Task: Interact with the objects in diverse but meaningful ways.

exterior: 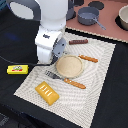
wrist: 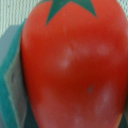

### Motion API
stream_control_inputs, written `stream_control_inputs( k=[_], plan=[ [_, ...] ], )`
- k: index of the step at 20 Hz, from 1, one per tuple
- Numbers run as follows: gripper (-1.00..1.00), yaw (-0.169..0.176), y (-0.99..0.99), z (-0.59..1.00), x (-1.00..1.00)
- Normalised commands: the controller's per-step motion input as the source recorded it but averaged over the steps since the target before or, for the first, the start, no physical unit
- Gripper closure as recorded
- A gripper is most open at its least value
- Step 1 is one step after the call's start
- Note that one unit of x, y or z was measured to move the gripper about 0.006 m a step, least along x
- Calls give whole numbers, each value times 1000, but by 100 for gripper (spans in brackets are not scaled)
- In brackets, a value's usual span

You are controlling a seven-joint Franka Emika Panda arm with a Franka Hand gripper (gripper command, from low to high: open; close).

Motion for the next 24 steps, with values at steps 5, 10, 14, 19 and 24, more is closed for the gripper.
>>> stream_control_inputs(
  k=[5, 10, 14, 19, 24],
  plan=[
    [-100, 5, 0, -93, -354],
    [-100, -16, 0, 678, -222],
    [-100, -65, -111, 1000, 149],
    [-100, -30, -507, 843, 341],
    [-100, -29, -734, 494, 436]
  ],
)
